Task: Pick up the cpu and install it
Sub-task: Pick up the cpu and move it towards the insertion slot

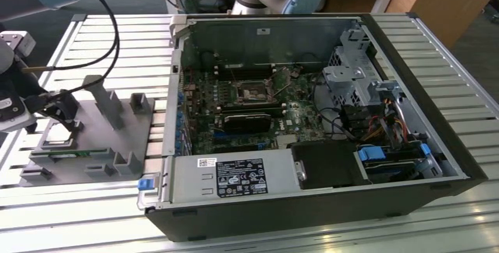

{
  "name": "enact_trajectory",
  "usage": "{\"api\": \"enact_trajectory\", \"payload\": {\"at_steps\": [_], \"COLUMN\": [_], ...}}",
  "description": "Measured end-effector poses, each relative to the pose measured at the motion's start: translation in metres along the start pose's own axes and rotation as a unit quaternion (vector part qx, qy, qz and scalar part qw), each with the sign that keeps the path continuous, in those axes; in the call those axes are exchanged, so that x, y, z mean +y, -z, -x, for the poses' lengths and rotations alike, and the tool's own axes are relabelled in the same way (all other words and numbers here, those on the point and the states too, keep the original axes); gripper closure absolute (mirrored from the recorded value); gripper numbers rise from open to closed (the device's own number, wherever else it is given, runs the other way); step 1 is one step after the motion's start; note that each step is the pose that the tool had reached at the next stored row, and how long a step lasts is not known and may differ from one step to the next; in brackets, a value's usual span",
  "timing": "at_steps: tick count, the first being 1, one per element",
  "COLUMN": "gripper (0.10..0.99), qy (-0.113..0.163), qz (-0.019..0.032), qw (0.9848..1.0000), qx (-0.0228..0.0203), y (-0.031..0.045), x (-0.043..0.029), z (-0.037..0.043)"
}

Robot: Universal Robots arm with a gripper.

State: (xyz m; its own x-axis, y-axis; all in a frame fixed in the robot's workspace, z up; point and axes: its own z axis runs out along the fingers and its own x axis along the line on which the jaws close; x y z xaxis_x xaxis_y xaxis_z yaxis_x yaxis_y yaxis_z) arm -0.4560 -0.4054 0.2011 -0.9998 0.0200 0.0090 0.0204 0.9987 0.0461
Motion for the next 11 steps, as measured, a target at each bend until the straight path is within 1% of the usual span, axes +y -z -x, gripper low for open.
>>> {"api": "enact_trajectory", "payload": {"at_steps": [4, 11], "gripper": [0.325, 0.325], "qy": [0.0, 0.0], "qz": [0.0, 0.0], "qw": [1.0, 1.0], "qx": [0.0, 0.0], "y": [-0.0046, -0.0091], "x": [-0.0003, -0.0005], "z": [0.0005, 0.002]}}
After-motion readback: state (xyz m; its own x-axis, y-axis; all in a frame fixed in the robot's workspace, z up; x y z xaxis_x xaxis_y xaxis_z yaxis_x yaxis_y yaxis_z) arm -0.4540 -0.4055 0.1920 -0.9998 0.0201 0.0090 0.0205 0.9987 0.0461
